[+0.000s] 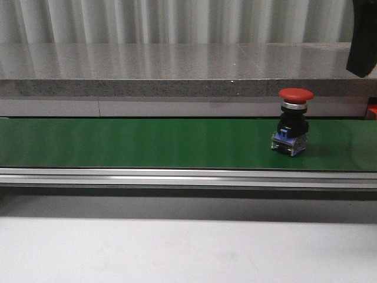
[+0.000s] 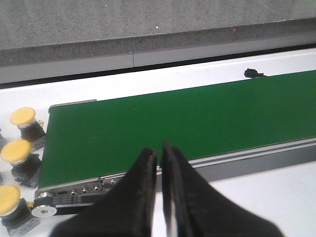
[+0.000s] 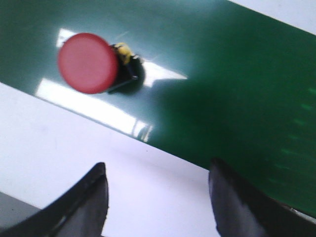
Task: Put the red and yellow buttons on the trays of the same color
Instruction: 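Grasp the red button at the belt's end with the right gripper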
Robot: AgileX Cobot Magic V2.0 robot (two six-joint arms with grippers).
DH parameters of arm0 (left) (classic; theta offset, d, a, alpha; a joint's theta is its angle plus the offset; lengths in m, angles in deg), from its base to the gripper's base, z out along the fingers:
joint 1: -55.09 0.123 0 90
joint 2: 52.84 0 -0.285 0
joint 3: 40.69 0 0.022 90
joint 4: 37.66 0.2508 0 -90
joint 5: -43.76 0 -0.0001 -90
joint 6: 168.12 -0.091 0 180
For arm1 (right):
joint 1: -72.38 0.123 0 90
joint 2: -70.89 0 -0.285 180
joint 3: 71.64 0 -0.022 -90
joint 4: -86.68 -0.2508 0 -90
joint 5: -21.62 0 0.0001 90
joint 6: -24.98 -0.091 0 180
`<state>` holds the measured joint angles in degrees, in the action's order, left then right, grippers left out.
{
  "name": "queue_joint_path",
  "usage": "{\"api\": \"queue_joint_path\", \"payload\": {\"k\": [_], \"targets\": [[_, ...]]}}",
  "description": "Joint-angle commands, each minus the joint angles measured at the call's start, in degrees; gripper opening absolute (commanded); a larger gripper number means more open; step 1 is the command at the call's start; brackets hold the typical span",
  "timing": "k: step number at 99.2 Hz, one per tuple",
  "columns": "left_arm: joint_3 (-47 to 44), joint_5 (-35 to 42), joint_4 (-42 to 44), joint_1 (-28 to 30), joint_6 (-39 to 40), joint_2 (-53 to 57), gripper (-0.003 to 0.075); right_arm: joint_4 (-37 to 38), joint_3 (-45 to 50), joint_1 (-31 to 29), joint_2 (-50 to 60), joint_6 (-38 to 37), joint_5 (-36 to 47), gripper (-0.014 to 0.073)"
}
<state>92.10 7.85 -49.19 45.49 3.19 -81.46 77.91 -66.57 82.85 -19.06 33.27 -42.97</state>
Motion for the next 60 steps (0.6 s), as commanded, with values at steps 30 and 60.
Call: {"api": "queue_joint_path", "payload": {"k": [30,60], "targets": [[1.38,4.33,-0.94,-0.38,0.08,-0.46,-0.0006,-0.15,-1.62,3.84,-6.25,5.55,5.30,0.0457],[1.38,4.33,-0.94,-0.38,0.08,-0.46,-0.0006,3.55,-3.09,3.84,-11.69,5.55,11.67,0.0374]]}}
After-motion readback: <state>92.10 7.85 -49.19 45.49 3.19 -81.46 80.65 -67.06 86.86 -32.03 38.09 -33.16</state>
